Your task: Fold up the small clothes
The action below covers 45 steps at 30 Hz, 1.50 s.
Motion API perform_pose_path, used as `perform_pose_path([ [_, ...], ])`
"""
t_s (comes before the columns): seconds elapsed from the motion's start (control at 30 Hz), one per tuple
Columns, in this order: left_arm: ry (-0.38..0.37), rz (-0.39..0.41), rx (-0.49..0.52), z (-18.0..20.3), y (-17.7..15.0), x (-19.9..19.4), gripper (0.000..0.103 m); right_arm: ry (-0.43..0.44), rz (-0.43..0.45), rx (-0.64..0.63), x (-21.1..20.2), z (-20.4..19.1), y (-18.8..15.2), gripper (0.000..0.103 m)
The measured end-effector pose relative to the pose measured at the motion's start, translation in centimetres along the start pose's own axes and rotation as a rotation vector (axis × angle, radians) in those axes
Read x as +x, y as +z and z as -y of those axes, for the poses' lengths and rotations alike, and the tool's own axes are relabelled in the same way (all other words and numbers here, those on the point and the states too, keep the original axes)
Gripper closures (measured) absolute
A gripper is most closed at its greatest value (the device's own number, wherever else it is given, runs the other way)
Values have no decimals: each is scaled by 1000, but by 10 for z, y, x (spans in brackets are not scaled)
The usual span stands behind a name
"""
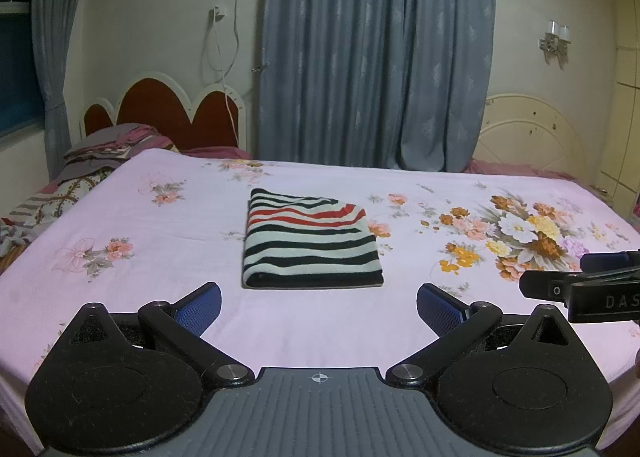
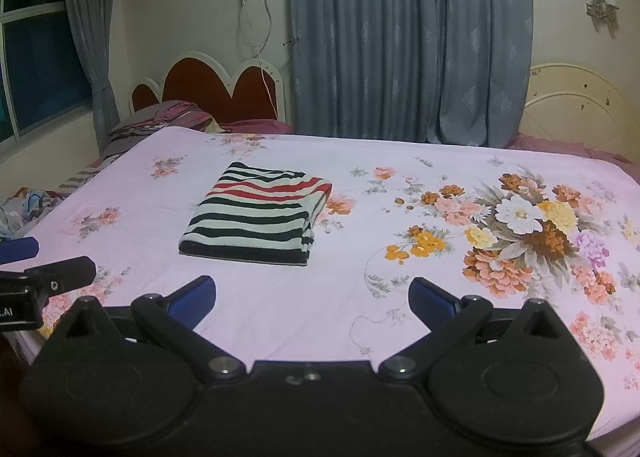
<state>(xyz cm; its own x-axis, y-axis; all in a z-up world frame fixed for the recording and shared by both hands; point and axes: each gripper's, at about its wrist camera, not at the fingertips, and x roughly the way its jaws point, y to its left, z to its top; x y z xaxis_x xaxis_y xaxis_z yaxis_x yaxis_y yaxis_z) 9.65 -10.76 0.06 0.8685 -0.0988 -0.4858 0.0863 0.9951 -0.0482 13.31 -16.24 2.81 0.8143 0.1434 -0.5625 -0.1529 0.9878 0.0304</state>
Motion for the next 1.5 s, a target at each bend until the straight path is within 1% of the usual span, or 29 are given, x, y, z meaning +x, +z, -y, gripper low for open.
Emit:
perform_pose_path([
  [1.2, 5, 7, 1, 1, 0, 0, 0, -1, 1, -4, 0, -2, 0, 1],
  [1.5, -5, 12, -2, -1, 3, 2, 0, 8, -2, -8, -1, 6, 2, 1],
])
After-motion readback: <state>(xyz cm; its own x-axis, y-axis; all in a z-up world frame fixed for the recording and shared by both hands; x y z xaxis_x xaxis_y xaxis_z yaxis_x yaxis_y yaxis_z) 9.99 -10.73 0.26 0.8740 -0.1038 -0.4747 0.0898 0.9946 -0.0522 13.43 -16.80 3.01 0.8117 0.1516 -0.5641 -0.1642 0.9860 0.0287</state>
